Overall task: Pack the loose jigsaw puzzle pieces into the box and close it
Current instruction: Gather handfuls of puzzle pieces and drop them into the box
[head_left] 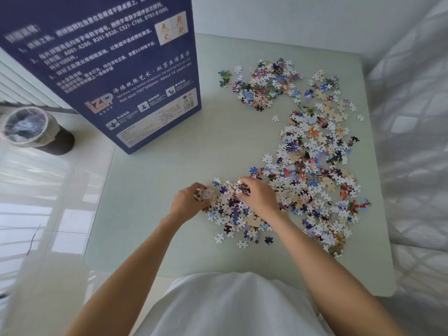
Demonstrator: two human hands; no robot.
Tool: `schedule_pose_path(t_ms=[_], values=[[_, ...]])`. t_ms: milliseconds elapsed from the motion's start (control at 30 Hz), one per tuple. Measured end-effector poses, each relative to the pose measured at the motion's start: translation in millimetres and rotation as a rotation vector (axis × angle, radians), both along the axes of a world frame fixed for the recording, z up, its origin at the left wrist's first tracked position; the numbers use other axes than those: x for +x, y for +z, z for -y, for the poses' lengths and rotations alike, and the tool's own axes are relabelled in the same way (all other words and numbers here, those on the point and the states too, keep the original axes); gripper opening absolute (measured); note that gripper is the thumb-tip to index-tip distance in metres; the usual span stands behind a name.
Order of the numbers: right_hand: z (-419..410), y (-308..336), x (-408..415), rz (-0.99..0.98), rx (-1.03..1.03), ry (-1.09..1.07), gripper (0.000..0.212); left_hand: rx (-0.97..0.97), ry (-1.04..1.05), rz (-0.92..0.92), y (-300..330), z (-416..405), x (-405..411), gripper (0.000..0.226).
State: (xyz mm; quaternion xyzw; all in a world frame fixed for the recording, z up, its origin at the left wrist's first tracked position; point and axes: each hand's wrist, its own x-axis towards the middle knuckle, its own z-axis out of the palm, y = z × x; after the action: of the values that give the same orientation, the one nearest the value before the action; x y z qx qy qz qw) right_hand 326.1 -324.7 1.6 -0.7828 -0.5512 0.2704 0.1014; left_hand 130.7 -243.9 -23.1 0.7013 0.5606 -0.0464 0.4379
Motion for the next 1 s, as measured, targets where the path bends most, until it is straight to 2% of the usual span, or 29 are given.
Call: schedule_pose_path(t_ms=[167,233,400,633,867,1000], values=[[-3,-4,-16,-0.014,-0.108,0.065,0.062,0.043,0.025,-0.037,1,3,6,0.042],[-7,-9,-26,0.038,-0.079,0.056,0.058,0.029,0.044,-0.018,1,4,5,0.04],[-10,-6,-32,0.056,0.032,-0.048,0.028,0.032,0.061,0.016,3,3,2,0.034],[-2,4,-14,-0.055,0.108,-0.16,0.033,0.118,0.146,0.09,11,1,-6,0.03],[3,16,-6,-0.064,0.091,-0.157,0.033,0.303,0.148,0.142,38,-2,-15,0.028],[-8,43,-3,-0.184,0.167,-0.202,0.036,0.44,0.122,0.22,73,-14,-13,0.027]])
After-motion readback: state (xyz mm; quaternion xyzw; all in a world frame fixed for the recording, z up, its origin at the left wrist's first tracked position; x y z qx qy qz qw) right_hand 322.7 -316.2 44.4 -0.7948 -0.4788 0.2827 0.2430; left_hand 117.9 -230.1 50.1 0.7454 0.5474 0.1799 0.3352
